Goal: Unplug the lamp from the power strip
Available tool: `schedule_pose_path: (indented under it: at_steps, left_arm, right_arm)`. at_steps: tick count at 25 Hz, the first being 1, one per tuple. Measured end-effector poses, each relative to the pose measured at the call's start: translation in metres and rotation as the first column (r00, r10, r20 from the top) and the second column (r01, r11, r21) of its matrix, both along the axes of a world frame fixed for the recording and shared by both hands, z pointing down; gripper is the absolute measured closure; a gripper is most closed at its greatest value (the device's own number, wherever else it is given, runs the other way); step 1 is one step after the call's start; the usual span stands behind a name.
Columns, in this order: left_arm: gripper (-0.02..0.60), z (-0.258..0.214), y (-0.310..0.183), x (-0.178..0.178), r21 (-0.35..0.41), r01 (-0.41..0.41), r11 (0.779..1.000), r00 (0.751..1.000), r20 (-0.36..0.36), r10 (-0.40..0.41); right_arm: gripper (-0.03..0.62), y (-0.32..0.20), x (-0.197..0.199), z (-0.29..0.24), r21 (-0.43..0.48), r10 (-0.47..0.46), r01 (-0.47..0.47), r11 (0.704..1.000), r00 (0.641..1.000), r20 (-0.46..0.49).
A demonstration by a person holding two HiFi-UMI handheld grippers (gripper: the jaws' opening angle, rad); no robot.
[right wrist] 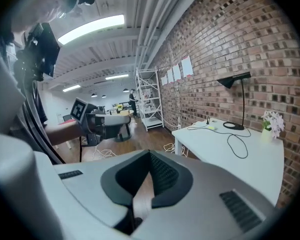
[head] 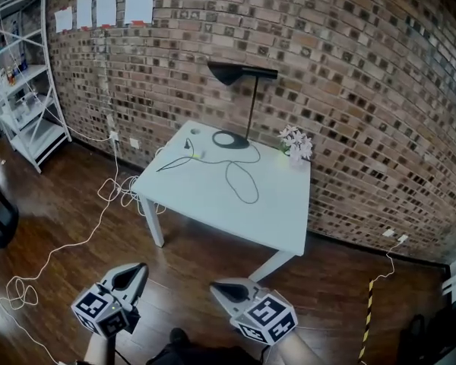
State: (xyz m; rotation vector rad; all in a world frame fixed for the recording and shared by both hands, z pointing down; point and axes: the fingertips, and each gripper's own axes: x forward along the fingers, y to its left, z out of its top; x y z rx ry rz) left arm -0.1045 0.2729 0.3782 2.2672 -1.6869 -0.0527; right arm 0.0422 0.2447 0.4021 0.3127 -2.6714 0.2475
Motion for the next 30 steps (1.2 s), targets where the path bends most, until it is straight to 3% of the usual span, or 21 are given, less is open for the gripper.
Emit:
schedule_pose_path:
  at_steps: [14, 24, 30]
  left_arm:
    - [0.585, 0.004, 0.012, -0.073, 0.009, 0.005, 1.000, 0.999, -0.037, -0.004]
    - [0.585, 0.000, 0.016, -0.087, 0.011, 0.039, 0.999, 0.998, -0.054, -0.038]
    - [0.584, 0.001, 0.011, -0.084, -0.015, 0.076, 0.997, 0.997, -0.013, -0.077]
  right_arm:
    - [0.607, 0.012, -0.096, -0.010, 0.039, -0.058, 0.059, 0.997, 0.998, -0.018]
    - [0.608, 0.008, -0.121, -0.014, 0.026, -0.097, 0.097, 0.995, 0.995, 0.007]
    - [0.608, -0.009, -0.124, -0.009, 0.010, -0.136, 0.135, 0.991, 0.990, 0.028]
